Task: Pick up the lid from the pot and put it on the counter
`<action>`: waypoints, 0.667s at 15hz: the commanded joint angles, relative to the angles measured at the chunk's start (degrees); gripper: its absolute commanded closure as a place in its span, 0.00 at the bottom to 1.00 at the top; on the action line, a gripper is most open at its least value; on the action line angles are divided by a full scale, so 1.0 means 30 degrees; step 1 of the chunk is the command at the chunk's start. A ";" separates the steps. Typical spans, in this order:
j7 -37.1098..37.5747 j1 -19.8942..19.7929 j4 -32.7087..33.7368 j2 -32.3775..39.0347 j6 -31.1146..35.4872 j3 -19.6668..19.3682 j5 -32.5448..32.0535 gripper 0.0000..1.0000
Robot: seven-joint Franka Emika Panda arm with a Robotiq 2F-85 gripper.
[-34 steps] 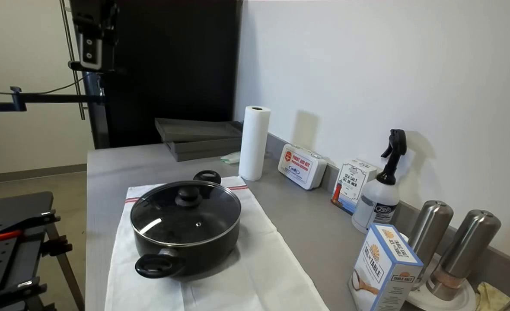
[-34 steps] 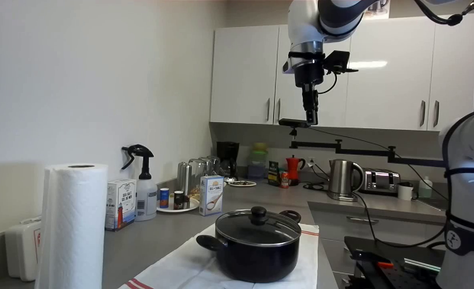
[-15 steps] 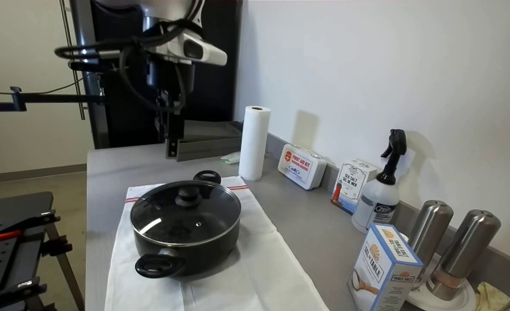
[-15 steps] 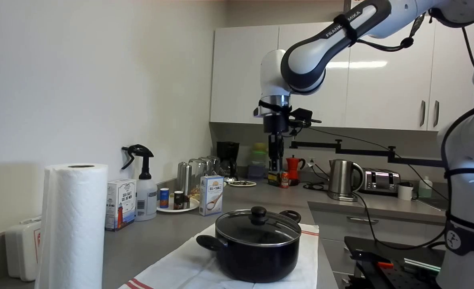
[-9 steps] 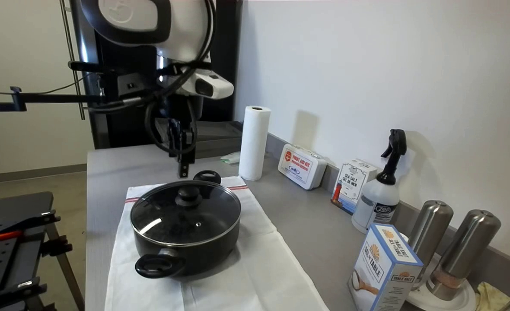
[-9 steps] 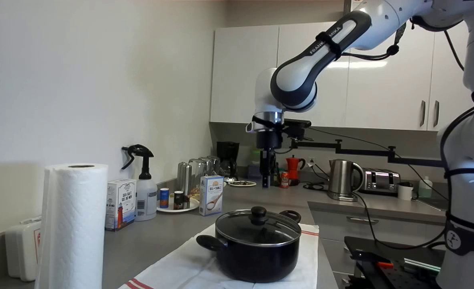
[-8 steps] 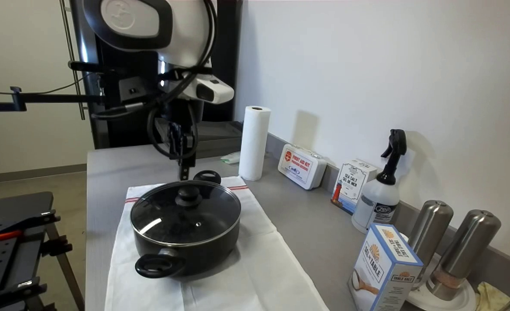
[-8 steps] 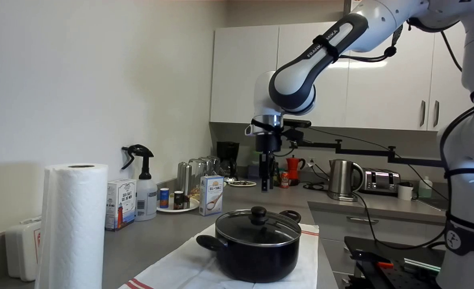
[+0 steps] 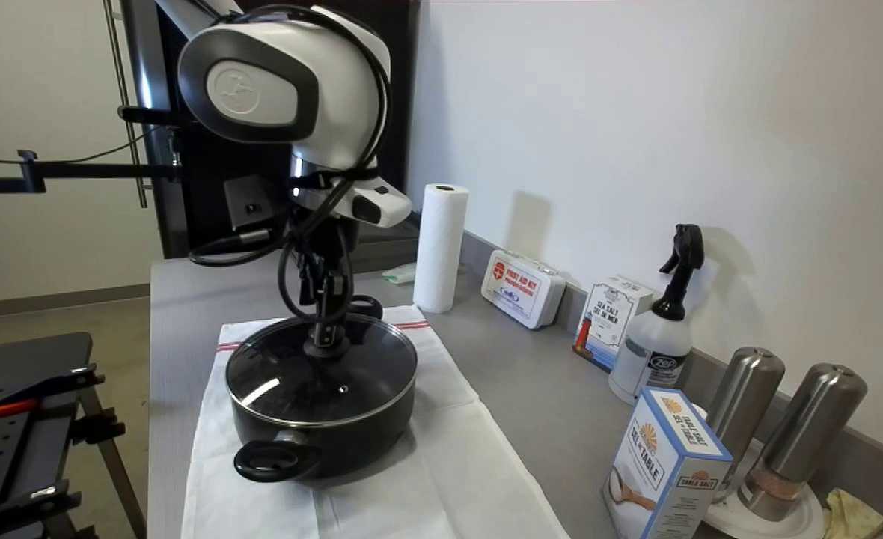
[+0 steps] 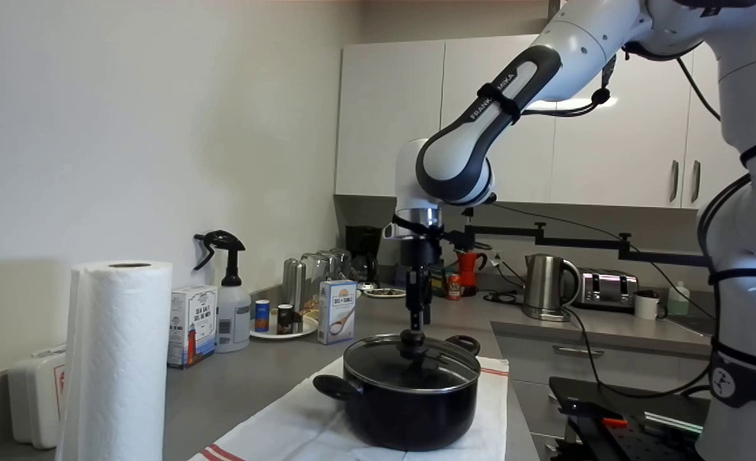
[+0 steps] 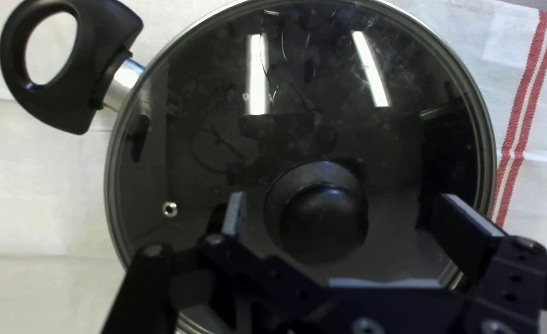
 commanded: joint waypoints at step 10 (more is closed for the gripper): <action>0.0315 0.0088 0.1011 0.1551 0.0919 0.0174 -0.0947 0.28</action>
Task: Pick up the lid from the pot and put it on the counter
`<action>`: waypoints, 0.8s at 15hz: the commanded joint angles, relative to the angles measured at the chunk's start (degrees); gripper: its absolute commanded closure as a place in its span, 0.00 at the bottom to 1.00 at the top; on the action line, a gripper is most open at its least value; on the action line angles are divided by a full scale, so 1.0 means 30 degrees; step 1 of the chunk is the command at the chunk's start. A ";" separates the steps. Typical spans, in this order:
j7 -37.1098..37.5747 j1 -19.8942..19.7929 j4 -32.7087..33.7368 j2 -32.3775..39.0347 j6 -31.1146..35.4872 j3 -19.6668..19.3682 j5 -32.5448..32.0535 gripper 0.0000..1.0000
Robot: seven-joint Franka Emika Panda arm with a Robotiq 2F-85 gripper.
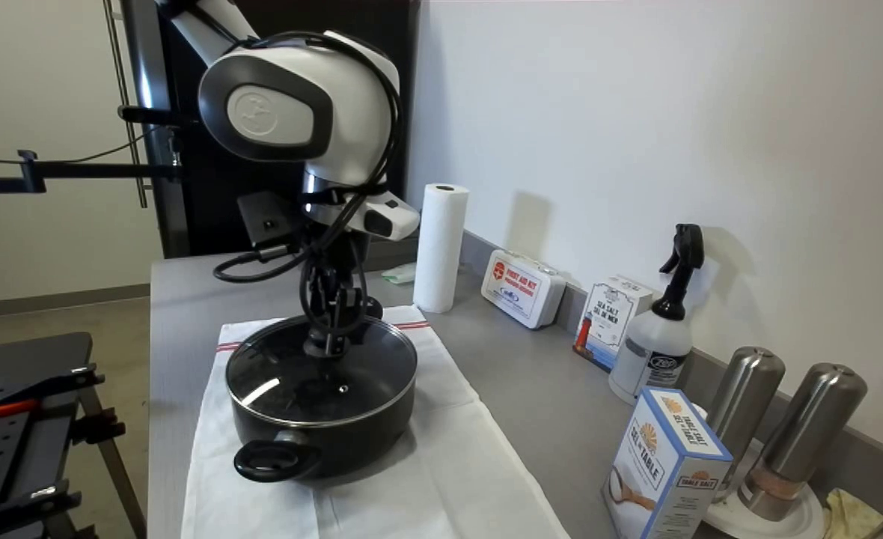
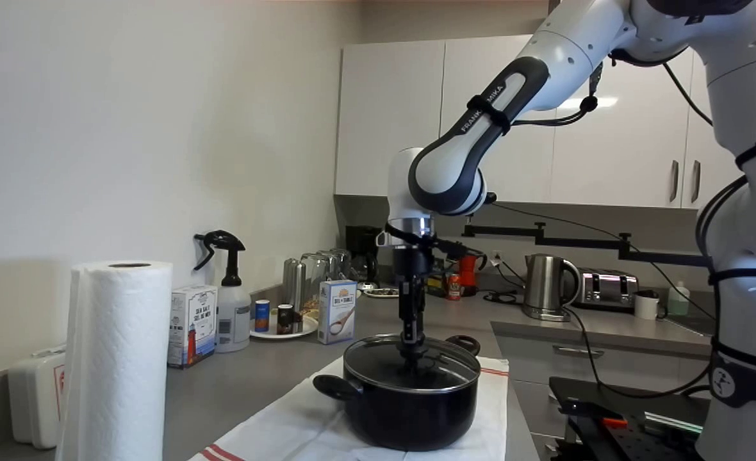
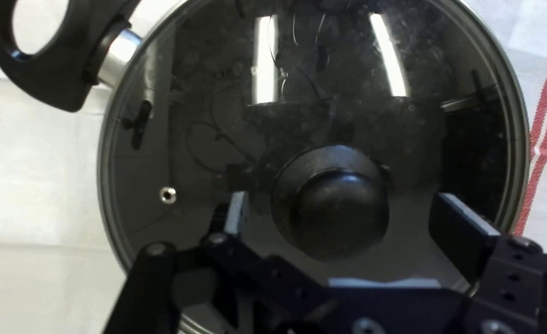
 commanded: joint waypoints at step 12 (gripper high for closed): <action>0.0015 0.0059 0.0083 -0.0476 0.0254 0.0171 -0.0737 0.75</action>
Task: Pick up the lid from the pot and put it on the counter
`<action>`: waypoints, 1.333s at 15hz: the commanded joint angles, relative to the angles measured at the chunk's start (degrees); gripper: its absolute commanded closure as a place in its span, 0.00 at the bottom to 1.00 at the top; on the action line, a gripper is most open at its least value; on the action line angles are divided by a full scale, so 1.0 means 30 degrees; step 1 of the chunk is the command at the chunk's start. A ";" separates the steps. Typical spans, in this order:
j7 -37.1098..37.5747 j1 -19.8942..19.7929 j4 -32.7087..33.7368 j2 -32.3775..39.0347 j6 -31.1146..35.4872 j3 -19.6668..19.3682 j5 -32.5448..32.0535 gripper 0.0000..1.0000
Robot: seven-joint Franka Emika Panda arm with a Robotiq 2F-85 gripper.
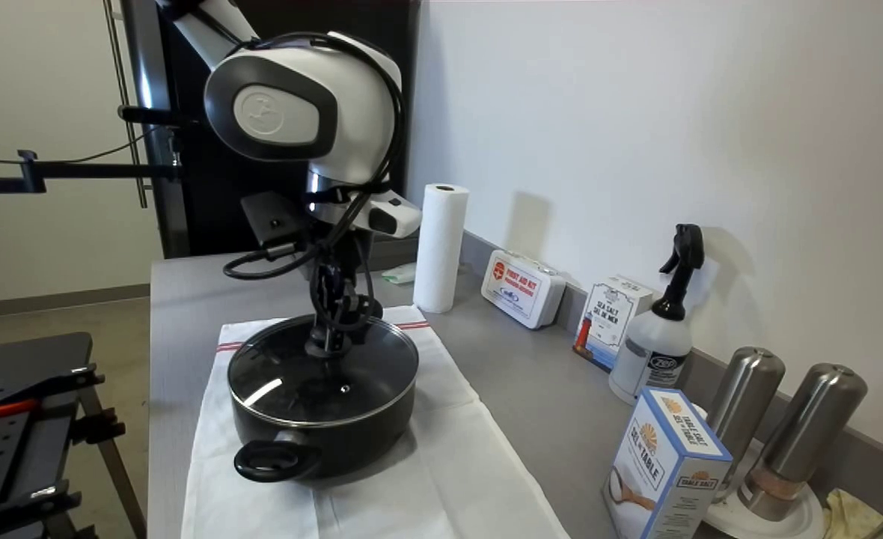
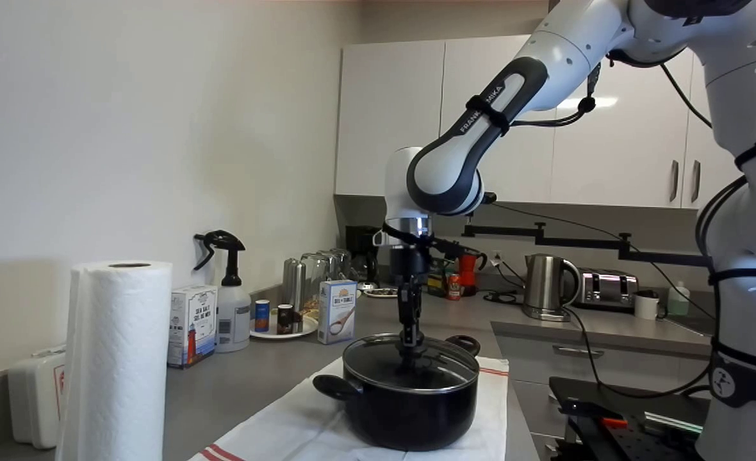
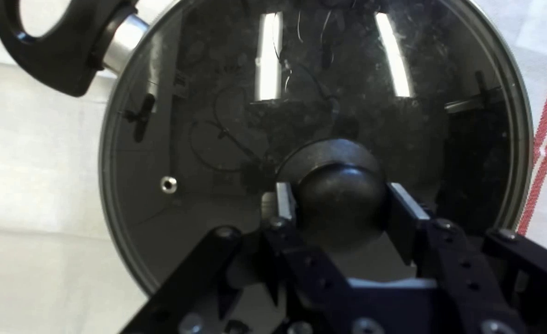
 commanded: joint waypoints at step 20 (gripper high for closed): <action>-0.0668 0.3280 0.0729 -0.2281 -0.2918 0.3100 -0.2442 0.75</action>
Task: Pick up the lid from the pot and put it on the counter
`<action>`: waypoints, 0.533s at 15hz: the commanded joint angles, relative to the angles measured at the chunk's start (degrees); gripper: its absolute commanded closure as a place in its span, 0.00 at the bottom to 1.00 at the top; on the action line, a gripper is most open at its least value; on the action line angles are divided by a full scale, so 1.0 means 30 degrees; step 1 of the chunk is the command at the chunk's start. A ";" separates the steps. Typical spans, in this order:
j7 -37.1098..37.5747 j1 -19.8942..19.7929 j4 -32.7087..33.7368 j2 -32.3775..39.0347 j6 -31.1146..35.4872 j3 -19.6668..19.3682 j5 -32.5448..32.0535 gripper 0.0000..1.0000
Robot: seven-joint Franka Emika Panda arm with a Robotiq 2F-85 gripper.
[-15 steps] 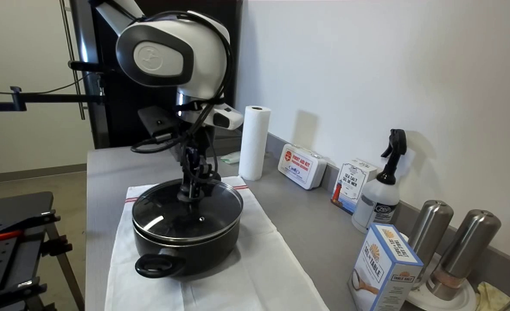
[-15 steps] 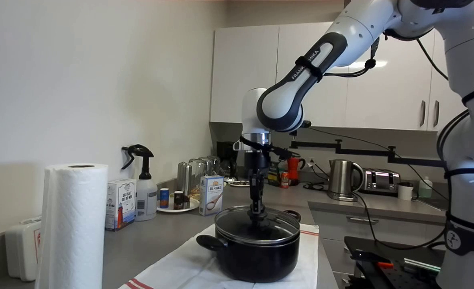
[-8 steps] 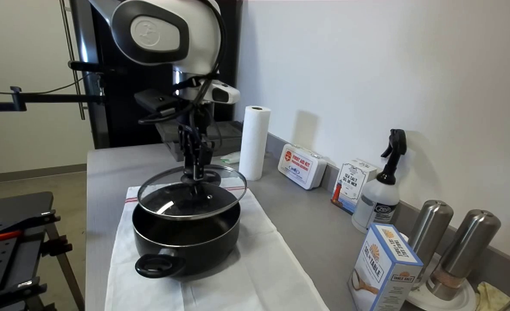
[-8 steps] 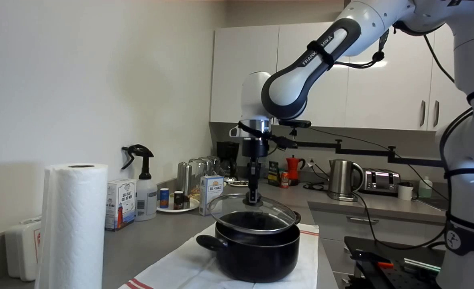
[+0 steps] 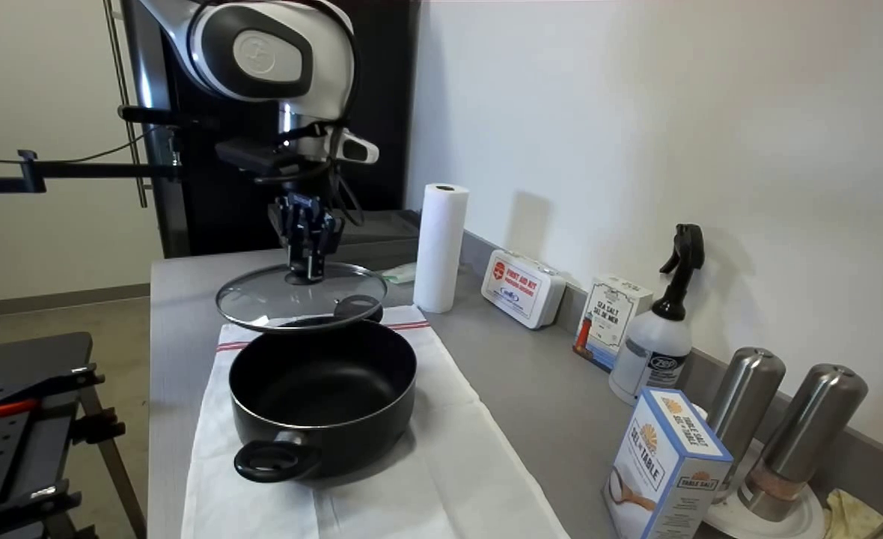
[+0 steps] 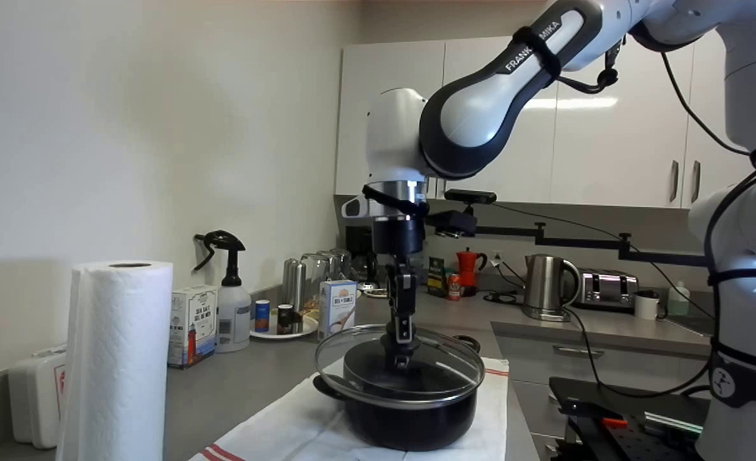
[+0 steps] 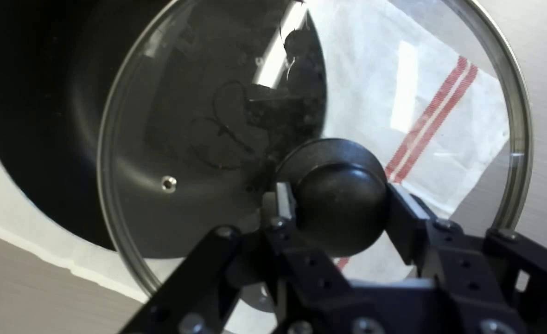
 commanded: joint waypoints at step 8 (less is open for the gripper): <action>-0.2689 0.2440 0.2285 0.1658 -0.1200 0.2492 -0.0650 0.75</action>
